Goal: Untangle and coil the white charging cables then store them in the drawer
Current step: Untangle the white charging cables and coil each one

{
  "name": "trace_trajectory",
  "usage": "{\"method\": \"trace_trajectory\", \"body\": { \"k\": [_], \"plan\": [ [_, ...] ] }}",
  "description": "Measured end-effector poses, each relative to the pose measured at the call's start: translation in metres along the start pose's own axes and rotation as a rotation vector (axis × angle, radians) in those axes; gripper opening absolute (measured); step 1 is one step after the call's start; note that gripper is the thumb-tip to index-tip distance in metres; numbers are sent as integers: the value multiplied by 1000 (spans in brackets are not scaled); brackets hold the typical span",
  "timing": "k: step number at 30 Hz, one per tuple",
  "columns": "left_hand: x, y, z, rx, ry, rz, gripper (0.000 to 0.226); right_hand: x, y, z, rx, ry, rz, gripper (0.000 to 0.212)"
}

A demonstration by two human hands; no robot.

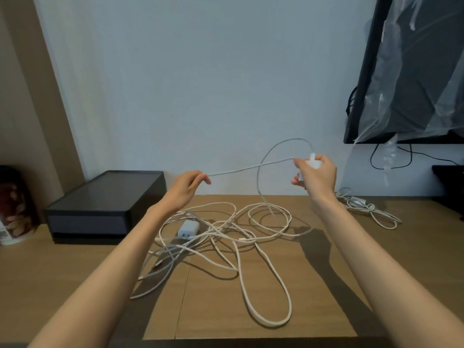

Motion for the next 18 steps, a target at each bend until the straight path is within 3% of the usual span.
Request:
{"method": "trace_trajectory", "body": {
  "k": [4, 7, 12, 18],
  "plan": [
    [11, -12, -13, 69, 94, -207, 24, -6, 3, -14, -228, -3, 22, 19],
    [28, -22, -44, 149, 251, -202, 23, -12, 7, -12, -365, -114, 98, 24],
    [39, -4, -97, 162, 388, -20, 23, -28, 25, 22, -263, -326, 316, 18],
    [26, 7, -92, 32, 268, -20, 26, -30, 24, 39, -45, -232, 249, 19]
  ]
}}
Point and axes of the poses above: each hand's wrist, its own x-axis towards the middle knuckle, its own y-axis out of the palm, z = x × y, the point moved 1 cm from there along x, towards the middle knuckle, and after that the axes turned 9 degrees about -x, right-handed, at the moved point
